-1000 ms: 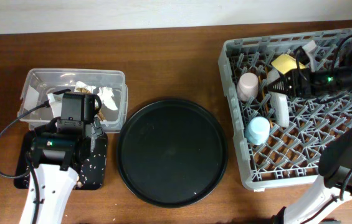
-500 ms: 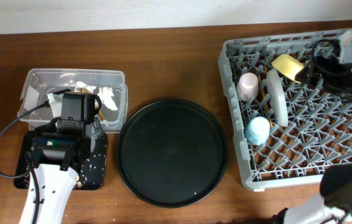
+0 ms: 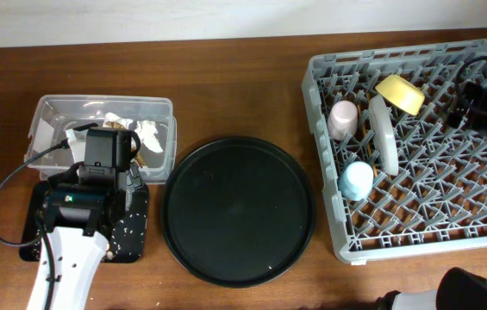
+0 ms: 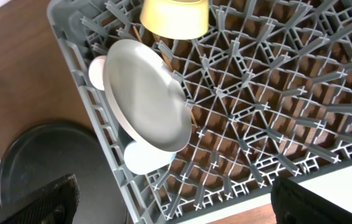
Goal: Sort waste into correct bins and load items into the dishwasher rack
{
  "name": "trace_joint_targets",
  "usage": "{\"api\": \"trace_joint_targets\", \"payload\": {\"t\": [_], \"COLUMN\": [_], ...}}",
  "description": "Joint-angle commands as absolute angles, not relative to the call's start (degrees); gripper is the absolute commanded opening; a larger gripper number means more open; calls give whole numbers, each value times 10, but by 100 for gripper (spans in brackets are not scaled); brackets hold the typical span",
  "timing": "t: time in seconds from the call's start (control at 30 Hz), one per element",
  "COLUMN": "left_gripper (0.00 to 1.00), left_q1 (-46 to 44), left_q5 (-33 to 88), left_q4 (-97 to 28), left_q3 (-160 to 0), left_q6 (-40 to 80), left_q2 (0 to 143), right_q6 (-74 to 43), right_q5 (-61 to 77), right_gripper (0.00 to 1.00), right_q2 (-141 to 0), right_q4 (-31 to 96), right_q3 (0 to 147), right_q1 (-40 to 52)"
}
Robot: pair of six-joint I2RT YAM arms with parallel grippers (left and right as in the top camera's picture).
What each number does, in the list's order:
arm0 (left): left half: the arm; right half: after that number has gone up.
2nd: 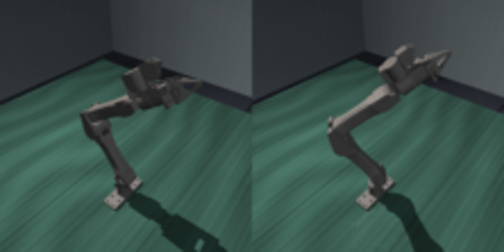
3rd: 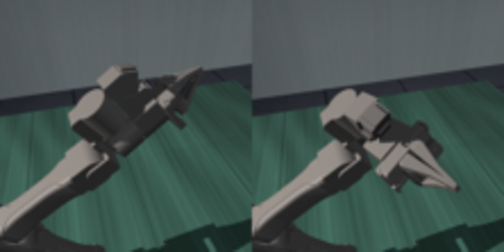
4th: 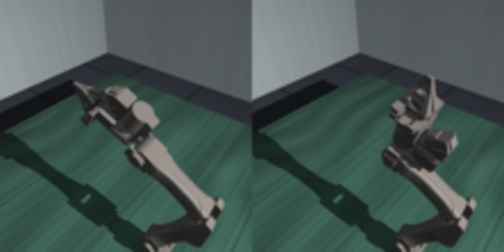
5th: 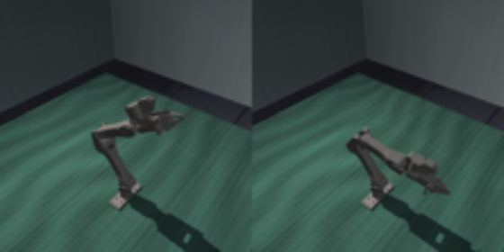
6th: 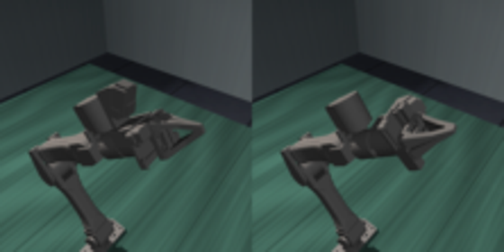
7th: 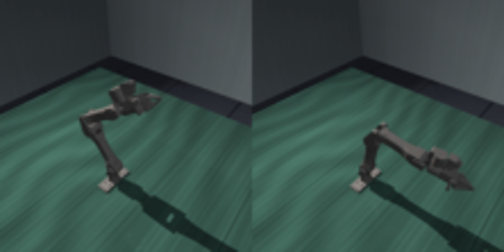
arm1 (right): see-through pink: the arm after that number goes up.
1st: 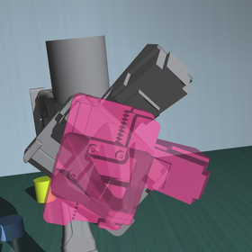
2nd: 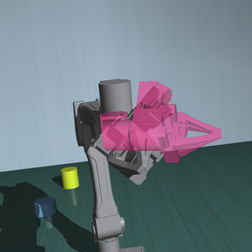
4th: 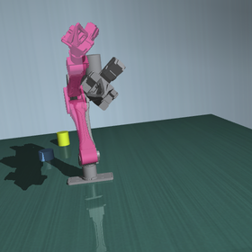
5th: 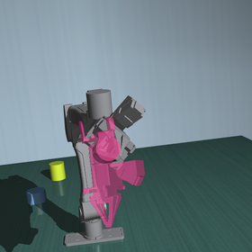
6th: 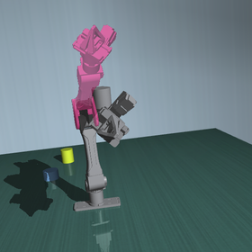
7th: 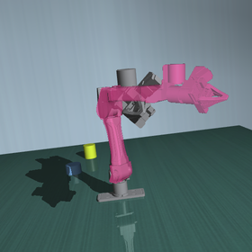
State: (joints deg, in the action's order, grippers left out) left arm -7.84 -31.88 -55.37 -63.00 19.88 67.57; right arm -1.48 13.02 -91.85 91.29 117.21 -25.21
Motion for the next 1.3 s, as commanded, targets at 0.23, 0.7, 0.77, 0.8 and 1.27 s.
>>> {"api": "trace_joint_targets", "payload": {"t": [0.23,0.7,0.77,0.8,1.27], "left_gripper": [99,99,99,99,99], "left_q1": [-77,-77,-77,-77,-77], "left_q5": [-319,-319,-319,-319,-319], "left_q4": [-554,-554,-554,-554,-554], "left_q3": [-630,-630,-630,-630,-630], "left_q6": [195,195,195,195,195], "left_q2": [675,675,675,675,675], "right_q6": [-22,-22,-22,-22,-10], "right_q5": [119,119,119,119,123], "right_gripper": [99,99,99,99,99], "right_q2": [-927,-669,-627,-604,-219], "right_q4": [912,913,913,913,545], "right_q3": [1177,1177,1177,1177,743], "right_q1": [-251,-223,-192,-173,-48]}}
